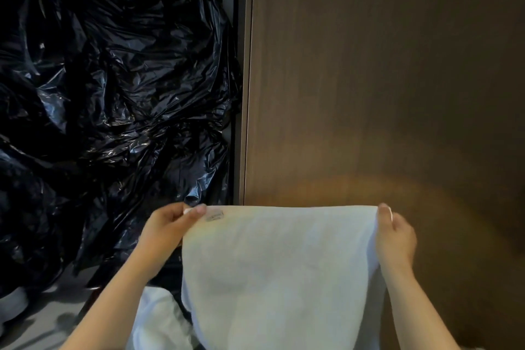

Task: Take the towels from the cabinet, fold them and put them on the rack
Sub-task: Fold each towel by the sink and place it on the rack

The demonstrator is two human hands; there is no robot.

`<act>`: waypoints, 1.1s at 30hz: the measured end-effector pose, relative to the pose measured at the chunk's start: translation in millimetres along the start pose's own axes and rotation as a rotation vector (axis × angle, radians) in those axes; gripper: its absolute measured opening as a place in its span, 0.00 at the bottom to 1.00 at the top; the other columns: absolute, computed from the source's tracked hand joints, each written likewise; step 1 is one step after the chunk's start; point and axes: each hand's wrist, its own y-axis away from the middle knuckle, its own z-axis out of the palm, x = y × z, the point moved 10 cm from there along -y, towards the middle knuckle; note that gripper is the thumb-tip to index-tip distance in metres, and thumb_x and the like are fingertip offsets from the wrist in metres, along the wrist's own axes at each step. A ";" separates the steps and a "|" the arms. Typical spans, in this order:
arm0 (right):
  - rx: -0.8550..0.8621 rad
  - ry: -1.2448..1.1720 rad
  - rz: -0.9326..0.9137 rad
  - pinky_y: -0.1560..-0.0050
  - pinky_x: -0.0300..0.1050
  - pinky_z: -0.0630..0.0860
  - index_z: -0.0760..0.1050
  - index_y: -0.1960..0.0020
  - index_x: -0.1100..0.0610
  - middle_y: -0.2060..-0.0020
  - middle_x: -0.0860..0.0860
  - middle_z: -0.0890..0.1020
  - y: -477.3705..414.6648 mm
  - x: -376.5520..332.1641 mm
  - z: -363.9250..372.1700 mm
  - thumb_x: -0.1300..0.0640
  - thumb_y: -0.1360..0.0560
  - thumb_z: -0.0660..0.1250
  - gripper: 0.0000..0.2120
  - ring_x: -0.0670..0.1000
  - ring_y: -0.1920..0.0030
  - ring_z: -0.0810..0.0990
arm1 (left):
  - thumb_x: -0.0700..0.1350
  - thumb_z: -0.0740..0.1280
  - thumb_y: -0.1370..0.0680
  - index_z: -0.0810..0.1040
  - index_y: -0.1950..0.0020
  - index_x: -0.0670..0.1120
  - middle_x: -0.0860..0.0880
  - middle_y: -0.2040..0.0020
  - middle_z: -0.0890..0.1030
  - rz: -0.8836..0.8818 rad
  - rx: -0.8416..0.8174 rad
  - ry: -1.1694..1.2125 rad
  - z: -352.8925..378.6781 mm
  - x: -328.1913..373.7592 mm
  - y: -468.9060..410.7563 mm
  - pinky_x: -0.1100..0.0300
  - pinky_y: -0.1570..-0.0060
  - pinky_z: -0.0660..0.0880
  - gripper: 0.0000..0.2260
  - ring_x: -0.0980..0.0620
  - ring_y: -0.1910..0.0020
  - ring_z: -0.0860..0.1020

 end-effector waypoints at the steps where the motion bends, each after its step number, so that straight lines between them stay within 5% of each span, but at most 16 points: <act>1: -0.001 0.008 0.028 0.57 0.49 0.67 0.70 0.66 0.57 0.68 0.53 0.74 0.7 11.2 -1.6 0.50 0.17 0.58 0.21 0.58 0.61 0.73 | 0.60 0.74 0.35 0.79 0.58 0.37 0.43 0.65 0.81 -0.026 -0.059 0.064 4.0 -7.3 4.0 0.59 0.67 0.73 0.25 0.47 0.67 0.77; 6: -0.034 0.022 0.079 0.50 0.57 0.72 0.74 0.60 0.61 0.64 0.56 0.77 3.8 25.4 -0.9 0.48 0.18 0.59 0.20 0.59 0.57 0.76 | 0.53 0.74 0.32 0.83 0.54 0.46 0.40 0.54 0.85 -0.054 -0.067 0.171 3.0 -19.2 8.4 0.50 0.50 0.79 0.13 0.44 0.56 0.84; 12: -0.029 0.021 0.052 0.55 0.53 0.72 0.73 0.61 0.58 0.64 0.54 0.76 4.9 25.1 4.5 0.48 0.18 0.58 0.18 0.57 0.58 0.75 | 0.55 0.68 0.23 0.81 0.58 0.51 0.46 0.62 0.84 -0.041 0.214 0.030 -0.9 -14.1 16.3 0.54 0.61 0.75 0.10 0.51 0.65 0.80; 20: -0.106 0.102 0.143 0.38 0.53 0.74 0.71 0.32 0.57 0.37 0.56 0.76 14.4 43.7 -1.8 0.51 0.20 0.64 0.19 0.56 0.39 0.76 | 0.49 0.71 0.24 0.81 0.57 0.50 0.46 0.63 0.84 0.018 0.344 0.075 12.6 6.3 47.1 0.52 0.60 0.78 0.04 0.46 0.63 0.82; 23: -0.134 0.012 0.040 0.44 0.44 0.72 0.75 0.38 0.53 0.43 0.50 0.79 34.1 14.4 -2.7 0.59 0.21 0.65 0.12 0.52 0.42 0.78 | 0.46 0.72 0.25 0.83 0.59 0.55 0.49 0.65 0.84 0.050 0.303 0.055 28.2 13.9 55.7 0.63 0.64 0.76 0.04 0.54 0.68 0.80; 27: -0.495 -0.085 -0.047 0.54 0.31 0.73 0.82 0.50 0.50 0.55 0.42 0.84 80.2 -28.5 42.1 0.60 0.21 0.66 0.08 0.41 0.50 0.81 | 0.43 0.73 0.26 0.84 0.58 0.55 0.46 0.62 0.84 0.029 0.126 0.064 62.2 14.9 63.2 0.63 0.61 0.76 0.06 0.52 0.64 0.81; 33: -0.657 -0.186 -0.062 0.53 0.31 0.75 0.83 0.52 0.49 0.56 0.41 0.85 112.0 -47.5 64.8 0.63 0.23 0.69 0.10 0.40 0.54 0.82 | 0.37 0.75 0.29 0.85 0.59 0.49 0.49 0.62 0.85 0.041 0.074 0.063 79.2 19.5 77.0 0.72 0.62 0.75 0.06 0.58 0.64 0.81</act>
